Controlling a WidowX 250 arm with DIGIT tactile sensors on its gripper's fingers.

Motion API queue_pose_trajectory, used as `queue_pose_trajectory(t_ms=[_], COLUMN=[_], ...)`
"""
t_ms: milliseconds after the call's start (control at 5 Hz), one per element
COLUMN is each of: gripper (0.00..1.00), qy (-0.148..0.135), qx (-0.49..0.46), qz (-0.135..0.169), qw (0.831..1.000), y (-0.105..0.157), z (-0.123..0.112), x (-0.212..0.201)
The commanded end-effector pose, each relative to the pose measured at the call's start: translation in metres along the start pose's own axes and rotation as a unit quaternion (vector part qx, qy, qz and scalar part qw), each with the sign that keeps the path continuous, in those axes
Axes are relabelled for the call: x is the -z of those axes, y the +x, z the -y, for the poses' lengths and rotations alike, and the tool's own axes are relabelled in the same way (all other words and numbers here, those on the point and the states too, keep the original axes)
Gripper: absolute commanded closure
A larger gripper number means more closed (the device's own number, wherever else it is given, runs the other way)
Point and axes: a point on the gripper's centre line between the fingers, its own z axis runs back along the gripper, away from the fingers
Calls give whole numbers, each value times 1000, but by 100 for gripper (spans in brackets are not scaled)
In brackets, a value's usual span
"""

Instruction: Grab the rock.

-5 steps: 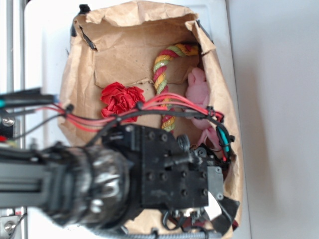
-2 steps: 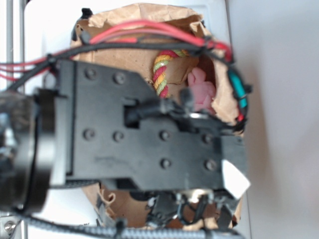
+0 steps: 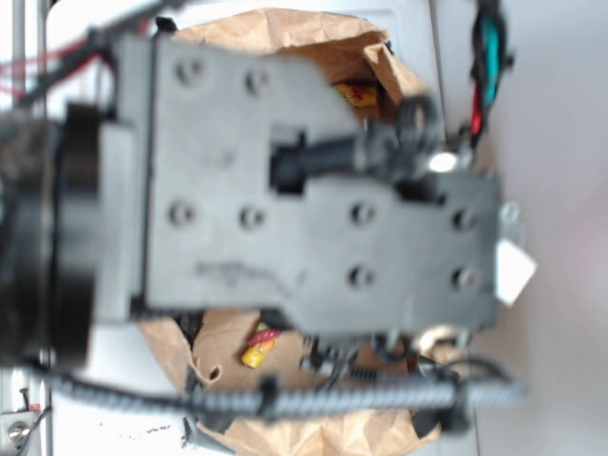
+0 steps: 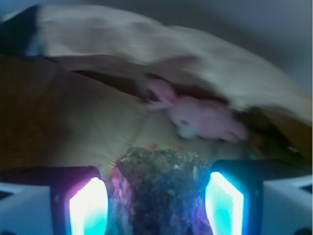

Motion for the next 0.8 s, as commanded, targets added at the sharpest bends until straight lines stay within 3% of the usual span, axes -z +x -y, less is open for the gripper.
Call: queue_pose_trajectory(t_ms=[0,200,600], gripper=[100,100,100], qy=[7,-14,-32], qx=[5,29,86], qz=[-5,-10,16], qw=[1000,999,996], y=[-11,-24,-40], z=[-27,-30,-19], x=[-33,-31,-31])
